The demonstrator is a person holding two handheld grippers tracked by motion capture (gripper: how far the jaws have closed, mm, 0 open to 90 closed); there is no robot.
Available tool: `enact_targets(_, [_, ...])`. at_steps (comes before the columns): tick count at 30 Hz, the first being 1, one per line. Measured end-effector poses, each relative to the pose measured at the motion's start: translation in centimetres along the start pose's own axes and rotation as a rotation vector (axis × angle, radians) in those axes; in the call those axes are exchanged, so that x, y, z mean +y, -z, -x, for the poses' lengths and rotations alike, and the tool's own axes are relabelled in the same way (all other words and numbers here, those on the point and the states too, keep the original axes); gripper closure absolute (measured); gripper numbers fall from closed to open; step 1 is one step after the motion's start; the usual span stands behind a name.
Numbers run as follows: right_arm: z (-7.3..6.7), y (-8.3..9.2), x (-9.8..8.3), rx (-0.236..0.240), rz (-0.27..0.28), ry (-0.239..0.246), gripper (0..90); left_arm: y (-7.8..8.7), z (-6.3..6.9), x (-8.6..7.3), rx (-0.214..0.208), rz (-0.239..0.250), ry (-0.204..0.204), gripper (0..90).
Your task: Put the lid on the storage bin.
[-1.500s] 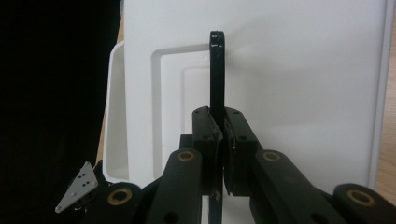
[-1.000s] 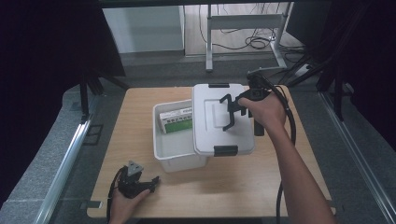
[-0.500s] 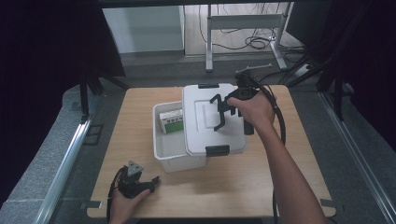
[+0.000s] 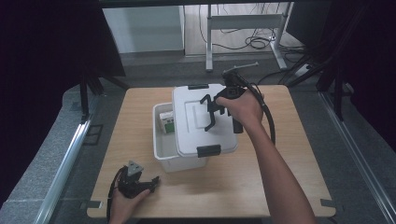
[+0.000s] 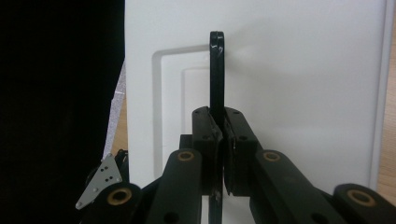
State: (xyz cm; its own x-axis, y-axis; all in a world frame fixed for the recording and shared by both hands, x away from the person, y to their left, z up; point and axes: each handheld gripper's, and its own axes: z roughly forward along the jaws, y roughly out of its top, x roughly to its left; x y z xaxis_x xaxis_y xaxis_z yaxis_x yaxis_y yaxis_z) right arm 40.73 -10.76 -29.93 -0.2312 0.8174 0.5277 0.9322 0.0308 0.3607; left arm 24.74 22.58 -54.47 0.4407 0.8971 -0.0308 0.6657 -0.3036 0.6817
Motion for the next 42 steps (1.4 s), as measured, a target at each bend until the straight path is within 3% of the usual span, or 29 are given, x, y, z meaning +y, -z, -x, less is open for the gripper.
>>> enact_targets(42, [-4.5, -4.9, 1.4, -0.009, -0.071, 0.034, 84.4, 0.0, 0.0, 0.0, -0.004, 0.000, -0.004, 11.9])
